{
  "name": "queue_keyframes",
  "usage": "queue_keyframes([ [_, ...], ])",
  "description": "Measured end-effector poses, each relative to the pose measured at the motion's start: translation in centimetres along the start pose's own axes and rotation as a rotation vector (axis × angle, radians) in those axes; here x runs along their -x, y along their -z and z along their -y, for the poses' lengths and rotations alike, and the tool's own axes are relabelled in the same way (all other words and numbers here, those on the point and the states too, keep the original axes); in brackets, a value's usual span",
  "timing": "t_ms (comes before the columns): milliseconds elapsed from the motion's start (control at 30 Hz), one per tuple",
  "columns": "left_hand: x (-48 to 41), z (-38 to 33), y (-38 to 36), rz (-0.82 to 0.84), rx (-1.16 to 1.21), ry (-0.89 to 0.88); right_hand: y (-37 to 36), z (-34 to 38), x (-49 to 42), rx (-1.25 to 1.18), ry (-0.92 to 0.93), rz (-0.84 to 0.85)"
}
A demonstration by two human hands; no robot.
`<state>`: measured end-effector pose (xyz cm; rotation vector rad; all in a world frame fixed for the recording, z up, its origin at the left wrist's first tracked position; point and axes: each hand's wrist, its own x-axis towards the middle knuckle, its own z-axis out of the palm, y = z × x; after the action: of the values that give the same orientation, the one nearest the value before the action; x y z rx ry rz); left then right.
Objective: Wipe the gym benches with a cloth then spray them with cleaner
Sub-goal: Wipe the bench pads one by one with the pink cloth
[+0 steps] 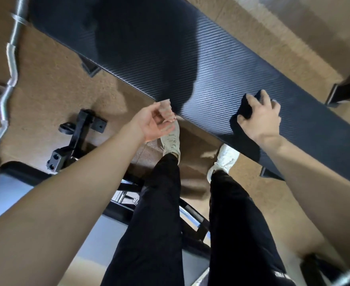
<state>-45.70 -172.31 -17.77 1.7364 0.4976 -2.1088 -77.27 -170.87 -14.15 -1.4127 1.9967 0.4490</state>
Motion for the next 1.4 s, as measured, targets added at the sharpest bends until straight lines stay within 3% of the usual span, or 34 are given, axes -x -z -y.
queue_keyframes([
  [300,-1.7,7.1,-4.2,-0.017,-0.052,0.048,-1.7,-5.2,0.3,0.154,0.256,0.046],
  [500,-2.5,13.3,-8.0,-0.055,-0.119,0.012,-0.4,-11.2,0.1,-0.123,0.466,0.0],
  [633,-2.7,17.6,-10.6,-0.066,-0.169,0.022,-0.6,-17.7,3.2,-0.287,0.339,-0.123],
  [767,-2.9,21.9,-13.3,-0.03,-0.247,0.059,-2.2,-26.3,6.1,-0.262,0.187,-0.21],
  [967,-3.2,27.4,-17.0,-0.098,-0.305,0.057,-5.6,-36.3,9.2,-0.139,-0.107,-0.145],
  [1267,-4.6,34.6,-21.5,-0.124,-0.369,0.065,-7.3,-38.3,9.7,-0.149,0.009,0.009],
  [1400,-4.4,37.7,-23.6,-0.109,-0.431,0.089,-7.2,-39.8,10.8,-0.378,0.085,-0.035],
])
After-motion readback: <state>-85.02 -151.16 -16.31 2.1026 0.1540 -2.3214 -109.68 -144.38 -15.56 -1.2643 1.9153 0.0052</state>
